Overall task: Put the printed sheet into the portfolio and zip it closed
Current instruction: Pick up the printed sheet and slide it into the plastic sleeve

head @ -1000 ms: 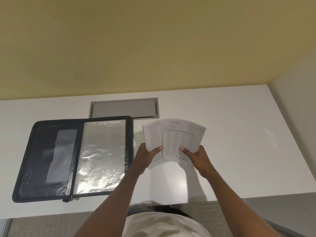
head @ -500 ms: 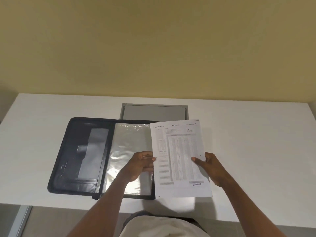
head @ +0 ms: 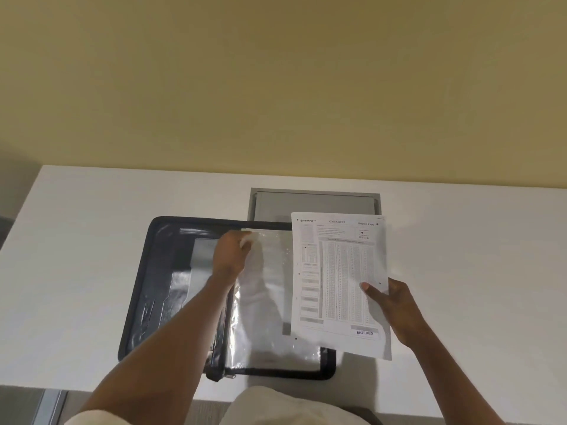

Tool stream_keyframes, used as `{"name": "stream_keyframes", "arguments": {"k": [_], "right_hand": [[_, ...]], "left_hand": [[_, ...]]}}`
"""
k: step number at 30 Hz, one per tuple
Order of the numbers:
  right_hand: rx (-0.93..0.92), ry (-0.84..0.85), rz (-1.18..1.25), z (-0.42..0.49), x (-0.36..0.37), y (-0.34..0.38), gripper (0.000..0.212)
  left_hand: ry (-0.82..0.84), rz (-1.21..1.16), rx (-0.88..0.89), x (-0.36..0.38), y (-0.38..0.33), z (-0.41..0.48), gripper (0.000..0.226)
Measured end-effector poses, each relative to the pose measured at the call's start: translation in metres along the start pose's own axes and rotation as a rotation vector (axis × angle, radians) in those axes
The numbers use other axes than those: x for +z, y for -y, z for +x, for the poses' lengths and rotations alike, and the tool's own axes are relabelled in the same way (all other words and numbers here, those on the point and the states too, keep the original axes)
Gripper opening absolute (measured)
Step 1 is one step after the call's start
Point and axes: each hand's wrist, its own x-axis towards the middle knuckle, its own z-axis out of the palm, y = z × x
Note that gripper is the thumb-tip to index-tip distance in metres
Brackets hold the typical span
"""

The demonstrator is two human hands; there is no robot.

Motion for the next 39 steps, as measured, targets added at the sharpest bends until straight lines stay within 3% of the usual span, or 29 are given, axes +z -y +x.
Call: {"name": "stream_keyframes", "arguments": {"k": [3, 9, 12, 21, 27, 31, 36, 39], "right_hand": [[0.012, -0.035, -0.049, 0.003, 0.013, 0.007, 0.011], [-0.004, -0.133, -0.069, 0.003, 0.022, 0.017, 0.018], [-0.012, -0.147, -0.031, 0.000, 0.024, 0.024, 0.012], [-0.012, -0.190, -0.011, 0.005, 0.025, 0.036, 0.020], [-0.036, -0.205, -0.009, 0.009, 0.024, 0.045, 0.020], [-0.049, -0.218, -0.020, 0.014, 0.022, 0.051, 0.020], [-0.086, -0.244, -0.047, 0.025, 0.025, 0.063, 0.021], [-0.123, -0.278, -0.072, 0.034, 0.031, 0.076, 0.017]], "left_hand": [[0.077, 0.181, 0.121, 0.002, 0.006, 0.025, 0.030], [0.065, 0.317, 0.284, 0.011, 0.014, 0.050, 0.019], [0.056, 0.351, 0.296, 0.013, 0.019, 0.056, 0.013], [0.135, 0.411, 0.365, 0.012, 0.024, 0.064, 0.007], [0.165, 0.385, 0.420, 0.006, 0.023, 0.062, 0.009], [0.293, 0.334, 0.472, 0.006, 0.020, 0.063, 0.010], [0.347, 0.180, 0.402, 0.015, 0.020, 0.064, 0.033], [0.326, 0.133, 0.373, 0.022, 0.019, 0.061, 0.015]]}}
